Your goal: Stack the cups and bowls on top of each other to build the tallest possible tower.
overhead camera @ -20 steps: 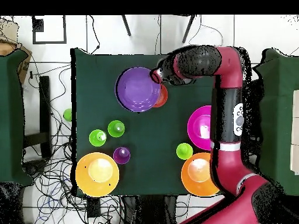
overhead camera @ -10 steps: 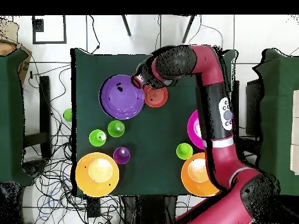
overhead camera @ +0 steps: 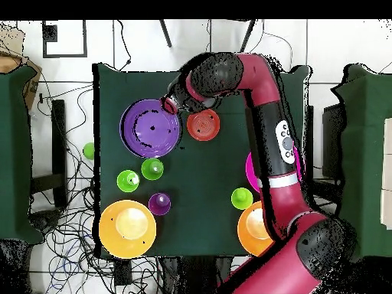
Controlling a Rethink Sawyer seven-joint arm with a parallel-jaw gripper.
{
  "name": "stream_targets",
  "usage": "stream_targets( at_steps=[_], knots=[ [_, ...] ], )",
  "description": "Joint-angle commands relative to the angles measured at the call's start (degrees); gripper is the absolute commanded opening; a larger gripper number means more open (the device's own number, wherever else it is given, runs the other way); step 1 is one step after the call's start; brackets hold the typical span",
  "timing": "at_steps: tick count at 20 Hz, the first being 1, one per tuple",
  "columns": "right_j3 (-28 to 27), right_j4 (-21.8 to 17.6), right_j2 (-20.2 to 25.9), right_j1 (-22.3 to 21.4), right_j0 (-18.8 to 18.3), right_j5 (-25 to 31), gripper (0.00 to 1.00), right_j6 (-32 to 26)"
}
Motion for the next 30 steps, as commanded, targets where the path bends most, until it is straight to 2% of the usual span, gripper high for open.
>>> stream_targets(
  at_steps=[1,8,16,20,30],
  knots=[
    [-11.3,1.1,-13.7,-1.8,3.7,1.9,0.00,-11.0],
    [-12.4,1.6,-16.4,-4.3,4.8,-0.2,0.00,-15.0],
    [-20.5,1.0,-18.3,-5.5,8.0,5.2,0.00,-24.4],
    [-26.2,0.0,-18.5,-5.2,10.1,8.7,0.00,-30.0],
    [-35.3,-2.7,-18.0,-4.7,13.0,14.1,0.00,-38.7]
  ],
)
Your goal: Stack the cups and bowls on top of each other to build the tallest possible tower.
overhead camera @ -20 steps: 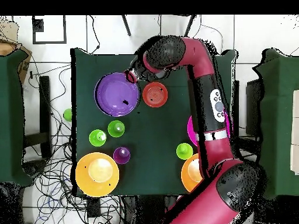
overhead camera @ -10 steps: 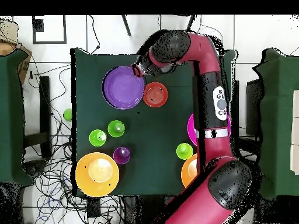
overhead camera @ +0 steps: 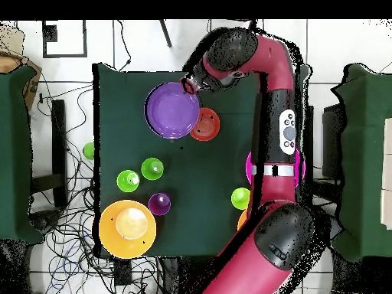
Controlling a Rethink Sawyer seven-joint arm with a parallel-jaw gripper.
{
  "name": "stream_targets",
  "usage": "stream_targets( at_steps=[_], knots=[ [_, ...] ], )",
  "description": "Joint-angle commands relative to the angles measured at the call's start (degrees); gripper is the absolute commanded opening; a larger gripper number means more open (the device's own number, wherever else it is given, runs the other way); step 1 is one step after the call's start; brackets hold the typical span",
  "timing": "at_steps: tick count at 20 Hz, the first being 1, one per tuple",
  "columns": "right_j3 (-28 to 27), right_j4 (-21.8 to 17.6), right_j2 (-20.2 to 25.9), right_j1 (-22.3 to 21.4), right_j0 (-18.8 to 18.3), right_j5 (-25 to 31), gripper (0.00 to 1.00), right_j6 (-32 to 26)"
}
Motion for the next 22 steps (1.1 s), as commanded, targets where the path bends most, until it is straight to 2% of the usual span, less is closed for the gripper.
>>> stream_targets(
  at_steps=[1,3,9,16,22],
  knots=[
    [-12.0,-5.0,-6.7,-0.1,3.3,9.6,0.00,-25.4],
    [-13.1,-5.2,-6.6,0.1,3.4,10.5,0.00,-26.4],
    [-8.6,-0.6,-9.2,-0.4,0.6,8.6,0.00,-22.9],
    [-15.6,-4.4,-6.6,0.9,2.6,13.2,0.00,-28.4],
    [-15.7,-3.5,-6.5,1.7,2.2,13.6,0.00,-28.7]
  ],
)
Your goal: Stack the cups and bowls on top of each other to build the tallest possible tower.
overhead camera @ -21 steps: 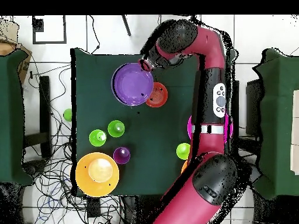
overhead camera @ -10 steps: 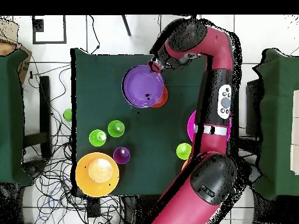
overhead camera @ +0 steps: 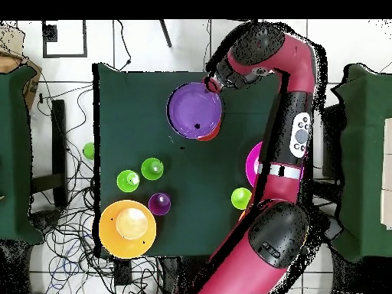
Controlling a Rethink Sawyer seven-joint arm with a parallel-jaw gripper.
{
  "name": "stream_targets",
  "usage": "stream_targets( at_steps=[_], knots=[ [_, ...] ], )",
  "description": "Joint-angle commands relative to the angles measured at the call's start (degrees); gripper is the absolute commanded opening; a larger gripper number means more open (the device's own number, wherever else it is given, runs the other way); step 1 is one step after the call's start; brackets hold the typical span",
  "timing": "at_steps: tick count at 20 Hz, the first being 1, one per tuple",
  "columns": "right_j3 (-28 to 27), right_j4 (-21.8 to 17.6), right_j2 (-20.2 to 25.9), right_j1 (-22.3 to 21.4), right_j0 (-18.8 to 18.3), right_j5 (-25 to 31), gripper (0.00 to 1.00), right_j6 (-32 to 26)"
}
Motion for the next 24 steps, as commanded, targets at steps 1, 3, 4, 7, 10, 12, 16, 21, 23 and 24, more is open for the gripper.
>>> stream_targets(
  at_steps=[1,3,4,7,10,12,16,21,23,24],
  knots=[
    [-5.4,-3.1,-3.7,1.9,1.1,7.5,0.00,-18.8],
    [-6.6,-4.0,-3.0,2.2,1.5,8.3,0.00,-19.6],
    [-6.8,-4.2,-2.8,2.2,1.6,8.6,0.00,-19.8],
    [-7.3,-4.8,-2.5,2.3,1.6,9.4,0.00,-20.6],
    [-7.7,-5.0,-2.1,2.6,1.5,9.4,0.00,-20.9],
    [-7.2,-4.2,-2.3,2.8,1.3,8.5,0.00,-20.5],
    [-5.9,-2.6,-3.1,2.8,0.8,7.7,0.00,-19.3],
    [-1.9,0.7,-5.0,2.8,-0.6,4.6,0.00,-17.9],
    [1.6,3.4,-6.2,2.6,-1.8,1.4,0.00,-15.7],
    [2.3,4.0,-6.4,2.3,-1.7,0.9,0.00,-14.9]
  ],
)
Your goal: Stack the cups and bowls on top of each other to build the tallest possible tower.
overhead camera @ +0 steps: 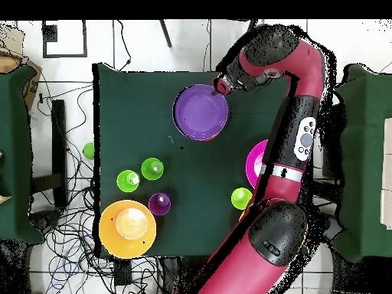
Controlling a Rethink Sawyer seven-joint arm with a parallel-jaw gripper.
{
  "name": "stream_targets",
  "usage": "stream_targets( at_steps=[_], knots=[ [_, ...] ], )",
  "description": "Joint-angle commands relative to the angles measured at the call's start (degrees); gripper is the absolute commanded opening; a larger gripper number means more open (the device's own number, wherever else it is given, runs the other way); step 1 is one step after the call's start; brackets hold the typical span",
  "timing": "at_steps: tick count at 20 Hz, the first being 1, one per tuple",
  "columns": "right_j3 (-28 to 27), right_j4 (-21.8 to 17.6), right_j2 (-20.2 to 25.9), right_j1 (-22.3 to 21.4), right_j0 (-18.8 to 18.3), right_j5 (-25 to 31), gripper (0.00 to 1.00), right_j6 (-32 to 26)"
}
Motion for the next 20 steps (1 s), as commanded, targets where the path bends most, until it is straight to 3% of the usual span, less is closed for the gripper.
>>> stream_targets(
  at_steps=[1,4,9,20],
  knots=[
    [6.7,2.9,-6.6,0.6,-1.4,-3.1,0.00,-13.7],
    [7.1,4.3,-6.9,0.8,-1.6,-3.7,0.00,-12.5],
    [2.5,2.7,-6.8,1.5,0.5,0.4,0.00,-15.2],
    [4.4,5.1,-7.6,1.8,-0.2,-1.7,0.00,-14.6]
  ],
)
